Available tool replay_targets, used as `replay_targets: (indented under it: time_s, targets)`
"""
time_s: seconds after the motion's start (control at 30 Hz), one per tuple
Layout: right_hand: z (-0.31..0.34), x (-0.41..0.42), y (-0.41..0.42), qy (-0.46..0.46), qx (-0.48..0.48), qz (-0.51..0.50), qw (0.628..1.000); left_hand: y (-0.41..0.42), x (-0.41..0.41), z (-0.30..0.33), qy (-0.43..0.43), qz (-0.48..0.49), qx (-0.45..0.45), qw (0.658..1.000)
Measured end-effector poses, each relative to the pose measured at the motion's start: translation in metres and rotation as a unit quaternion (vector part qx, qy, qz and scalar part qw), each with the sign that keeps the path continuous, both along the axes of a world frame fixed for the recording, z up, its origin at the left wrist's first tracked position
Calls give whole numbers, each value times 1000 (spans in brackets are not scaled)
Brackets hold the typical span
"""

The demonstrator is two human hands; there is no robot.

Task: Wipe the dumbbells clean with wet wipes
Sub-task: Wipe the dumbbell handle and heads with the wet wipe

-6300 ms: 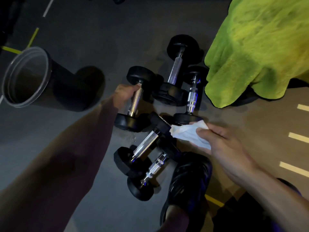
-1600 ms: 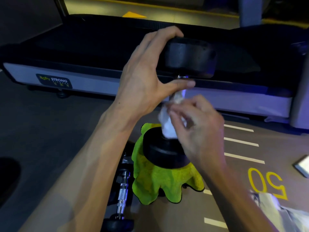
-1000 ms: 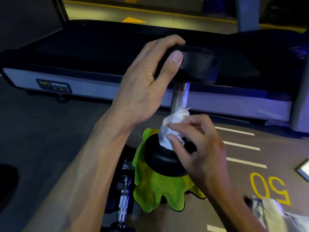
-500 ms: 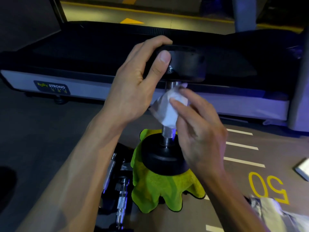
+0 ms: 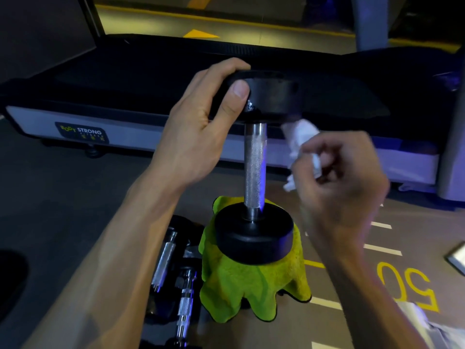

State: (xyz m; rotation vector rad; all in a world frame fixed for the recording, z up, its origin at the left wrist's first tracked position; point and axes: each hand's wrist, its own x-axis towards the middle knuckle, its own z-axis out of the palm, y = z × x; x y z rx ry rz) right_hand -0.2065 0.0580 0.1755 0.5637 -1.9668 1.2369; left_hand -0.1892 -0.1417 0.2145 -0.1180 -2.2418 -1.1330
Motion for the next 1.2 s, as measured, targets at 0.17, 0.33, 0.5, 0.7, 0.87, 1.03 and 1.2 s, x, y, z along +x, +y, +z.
replay_targets:
  time_s: [0.17, 0.33, 0.5, 0.7, 0.87, 1.03, 1.2]
  targets:
    - [4, -3, -13, 26, 78, 51, 995, 3, 0, -1, 8, -13, 12, 1000]
    - [-17, -1, -18, -6, 160, 153, 975, 7, 1, 2, 3, -10, 0, 1000]
    - [-16, -6, -15, 37, 178, 96, 979, 12, -1, 3, 5, -12, -2, 1000]
    - [-21, -5, -7, 64, 238, 115, 962, 12, -2, 2, 12, -6, -6, 1000]
    - [-28, 5, 5, 35, 317, 177, 931, 5, -4, 2, 6, 18, -15, 1000]
    - [-8, -12, -9, 28, 278, 174, 944, -1, -1, -1, -5, 24, -17, 1000]
    - [-38, 15, 4, -15, 282, 216, 935, -9, -1, -4, 13, 17, -10, 1000]
